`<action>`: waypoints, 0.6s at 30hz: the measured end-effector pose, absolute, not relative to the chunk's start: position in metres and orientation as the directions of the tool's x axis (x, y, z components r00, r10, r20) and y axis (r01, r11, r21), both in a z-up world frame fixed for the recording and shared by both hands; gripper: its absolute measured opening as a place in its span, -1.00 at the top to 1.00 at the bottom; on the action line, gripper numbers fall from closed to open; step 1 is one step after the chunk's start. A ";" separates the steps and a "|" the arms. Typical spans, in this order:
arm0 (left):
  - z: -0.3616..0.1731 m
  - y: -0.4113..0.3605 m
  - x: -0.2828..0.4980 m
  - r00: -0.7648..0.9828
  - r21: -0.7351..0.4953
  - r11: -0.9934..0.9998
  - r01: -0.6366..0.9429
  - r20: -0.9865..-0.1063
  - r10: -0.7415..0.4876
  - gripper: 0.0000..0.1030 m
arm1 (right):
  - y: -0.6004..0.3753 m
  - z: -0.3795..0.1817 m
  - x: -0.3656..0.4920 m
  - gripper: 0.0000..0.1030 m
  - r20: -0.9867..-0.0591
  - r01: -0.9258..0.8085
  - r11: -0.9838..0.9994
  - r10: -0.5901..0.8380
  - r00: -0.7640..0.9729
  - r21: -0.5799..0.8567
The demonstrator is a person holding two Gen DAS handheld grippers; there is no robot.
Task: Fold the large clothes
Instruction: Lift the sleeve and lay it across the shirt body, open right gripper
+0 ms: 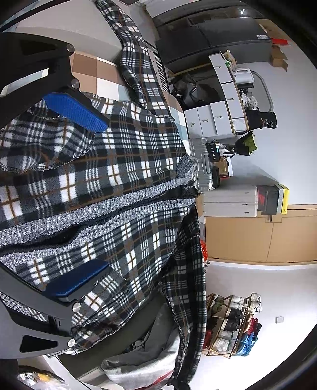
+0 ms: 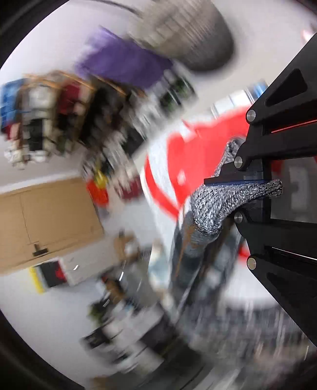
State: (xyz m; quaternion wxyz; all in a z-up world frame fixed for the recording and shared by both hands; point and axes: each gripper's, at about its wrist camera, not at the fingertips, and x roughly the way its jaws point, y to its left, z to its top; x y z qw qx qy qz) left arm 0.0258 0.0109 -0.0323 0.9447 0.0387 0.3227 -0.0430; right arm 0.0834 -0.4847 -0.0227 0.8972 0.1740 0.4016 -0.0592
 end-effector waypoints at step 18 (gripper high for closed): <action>-0.019 0.071 0.012 0.818 0.014 0.998 0.069 -0.573 -0.049 -0.98 | -0.247 0.107 0.083 0.90 -0.767 -0.103 0.935 0.339 0.545 0.340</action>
